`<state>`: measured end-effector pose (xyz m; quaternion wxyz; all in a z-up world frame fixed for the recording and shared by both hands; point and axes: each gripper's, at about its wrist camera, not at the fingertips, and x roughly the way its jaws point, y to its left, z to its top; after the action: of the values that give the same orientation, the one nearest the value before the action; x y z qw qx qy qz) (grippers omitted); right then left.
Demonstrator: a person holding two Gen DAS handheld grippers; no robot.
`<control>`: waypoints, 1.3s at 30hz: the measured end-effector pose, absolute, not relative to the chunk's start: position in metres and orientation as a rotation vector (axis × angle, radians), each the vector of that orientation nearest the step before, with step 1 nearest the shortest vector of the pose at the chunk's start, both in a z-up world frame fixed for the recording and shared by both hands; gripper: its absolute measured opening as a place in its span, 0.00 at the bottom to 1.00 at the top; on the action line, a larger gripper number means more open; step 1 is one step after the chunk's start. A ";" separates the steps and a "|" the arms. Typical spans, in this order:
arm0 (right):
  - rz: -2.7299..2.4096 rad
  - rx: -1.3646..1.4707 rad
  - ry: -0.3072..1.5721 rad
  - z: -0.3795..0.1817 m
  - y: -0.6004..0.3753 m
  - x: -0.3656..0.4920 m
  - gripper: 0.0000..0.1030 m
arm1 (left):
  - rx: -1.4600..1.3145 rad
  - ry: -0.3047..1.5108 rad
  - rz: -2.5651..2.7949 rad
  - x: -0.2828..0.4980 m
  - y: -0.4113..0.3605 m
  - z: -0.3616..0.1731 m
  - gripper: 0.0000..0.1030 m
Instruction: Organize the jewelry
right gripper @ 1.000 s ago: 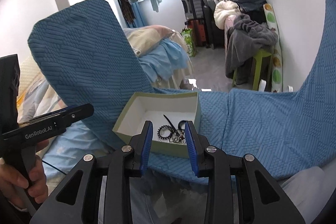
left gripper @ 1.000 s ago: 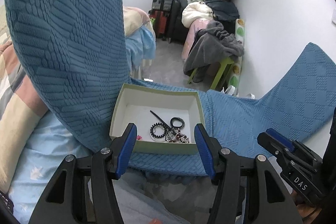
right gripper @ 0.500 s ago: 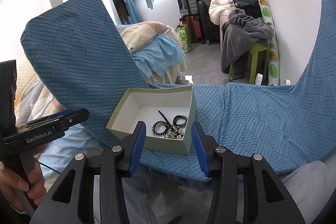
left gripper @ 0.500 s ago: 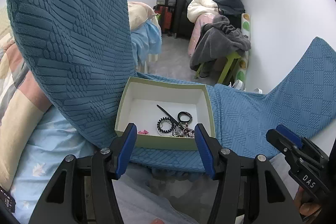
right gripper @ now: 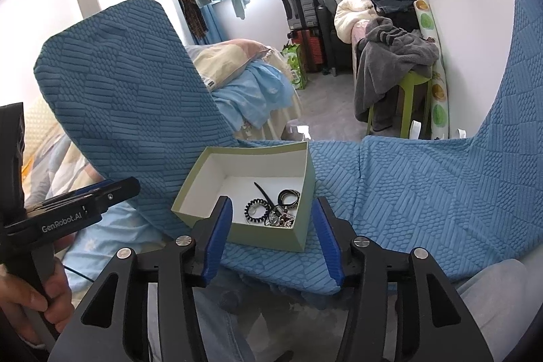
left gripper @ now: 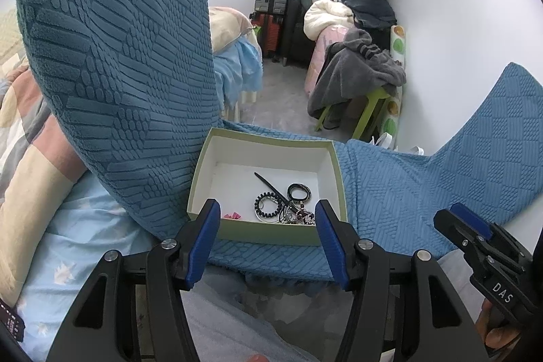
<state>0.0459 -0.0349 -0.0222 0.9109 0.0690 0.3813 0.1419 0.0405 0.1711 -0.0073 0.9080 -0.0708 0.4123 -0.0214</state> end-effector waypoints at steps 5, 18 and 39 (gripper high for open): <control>0.265 0.136 0.774 -0.021 -0.037 0.046 0.82 | -0.143 0.855 -0.042 0.041 0.170 -0.007 0.57; 0.251 0.122 0.800 -0.028 -0.039 0.055 1.00 | -0.146 0.862 -0.029 0.041 0.173 -0.011 0.57; 0.238 0.081 0.788 -0.024 -0.031 0.048 1.00 | -0.146 0.866 0.004 0.035 0.175 -0.011 0.57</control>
<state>0.0477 -0.0314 -0.0244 0.9156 0.0395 0.3829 0.1159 0.0349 0.1750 -0.0108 0.9051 -0.0705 0.4193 0.0020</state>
